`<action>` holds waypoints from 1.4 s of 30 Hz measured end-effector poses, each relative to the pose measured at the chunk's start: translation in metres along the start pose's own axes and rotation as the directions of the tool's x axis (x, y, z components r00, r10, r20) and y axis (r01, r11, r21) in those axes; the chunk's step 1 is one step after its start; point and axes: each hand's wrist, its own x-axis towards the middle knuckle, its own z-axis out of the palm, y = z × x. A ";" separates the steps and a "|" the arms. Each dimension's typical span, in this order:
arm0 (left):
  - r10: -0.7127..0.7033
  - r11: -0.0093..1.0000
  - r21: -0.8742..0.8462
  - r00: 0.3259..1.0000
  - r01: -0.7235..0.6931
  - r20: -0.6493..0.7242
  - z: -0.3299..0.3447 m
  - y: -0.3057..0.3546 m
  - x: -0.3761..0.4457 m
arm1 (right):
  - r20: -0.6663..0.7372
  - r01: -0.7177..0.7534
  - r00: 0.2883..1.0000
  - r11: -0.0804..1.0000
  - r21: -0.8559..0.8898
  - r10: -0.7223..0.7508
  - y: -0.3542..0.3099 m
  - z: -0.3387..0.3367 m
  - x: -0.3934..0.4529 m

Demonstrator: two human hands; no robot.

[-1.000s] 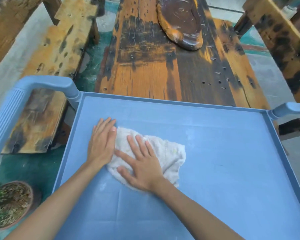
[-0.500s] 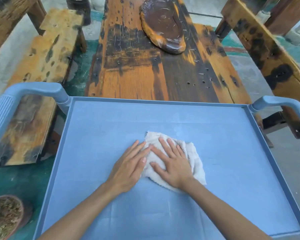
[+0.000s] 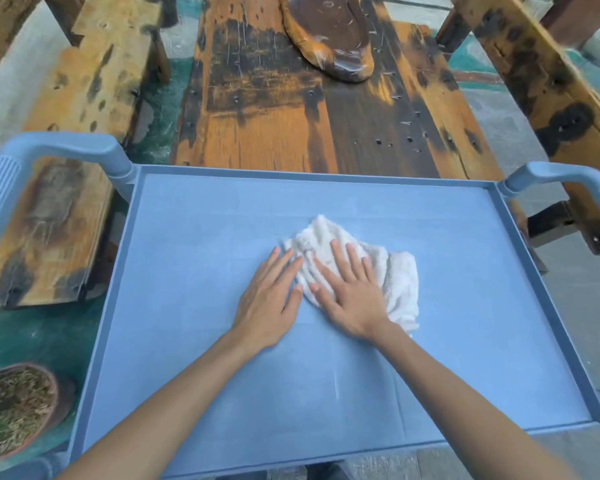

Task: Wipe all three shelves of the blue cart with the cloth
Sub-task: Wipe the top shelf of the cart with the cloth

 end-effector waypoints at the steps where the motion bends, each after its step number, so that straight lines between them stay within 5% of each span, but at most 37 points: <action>1: 0.012 1.000 0.003 1.000 -0.012 0.006 0.005 0.004 -0.005 | 0.012 0.099 0.995 0.995 -0.006 -0.099 -0.011 0.007 -0.019; 6: 0.029 0.997 0.070 1.000 -0.030 0.011 0.021 0.013 -0.034 | 0.086 0.336 0.939 0.941 -0.033 -0.332 -0.045 0.030 -0.096; 13: 0.027 0.994 0.095 0.964 -0.054 0.266 0.016 0.034 -0.069 | 0.097 0.418 0.898 0.902 0.109 -0.428 -0.041 0.031 -0.171; 17: -0.229 0.965 0.206 0.902 0.162 0.365 0.013 0.059 -0.080 | -0.041 0.190 0.977 0.763 0.618 -0.210 -0.031 0.018 -0.174; 19: -0.292 0.941 0.278 0.878 0.192 0.379 0.010 0.074 -0.084 | -0.072 0.082 0.996 0.716 0.693 -0.045 -0.023 0.008 -0.165; 22: -0.200 0.965 0.241 0.887 0.105 0.415 0.008 0.110 -0.105 | 0.072 0.145 0.975 0.841 0.521 -0.212 -0.011 -0.014 -0.153; 25: -0.092 0.984 0.173 0.948 0.039 0.305 0.008 0.146 -0.146 | 0.173 0.235 0.943 0.935 0.265 -0.286 -0.003 -0.036 -0.164; 28: -0.041 0.996 0.085 0.994 0.032 0.105 0.001 0.160 -0.197 | -0.029 0.299 0.954 0.939 0.172 -0.298 0.004 -0.046 -0.201; 31: 0.007 1.000 0.016 1.000 -0.007 0.002 -0.008 0.168 -0.254 | -0.164 0.478 0.877 0.859 0.185 -0.452 -0.007 -0.049 -0.245; 34: -0.011 0.997 -0.078 0.994 0.020 0.113 -0.011 0.159 -0.298 | -0.116 0.584 0.812 0.795 0.163 -0.573 -0.012 -0.040 -0.276; 37: -0.121 0.988 -0.058 0.951 0.143 0.284 -0.009 0.120 -0.331 | 0.124 0.609 0.774 0.784 0.125 -0.621 -0.017 -0.006 -0.288; 42: -0.260 0.964 0.140 0.909 0.226 0.325 0.033 0.038 -0.345 | 0.314 0.356 0.851 0.902 0.243 -0.421 -0.026 0.077 -0.273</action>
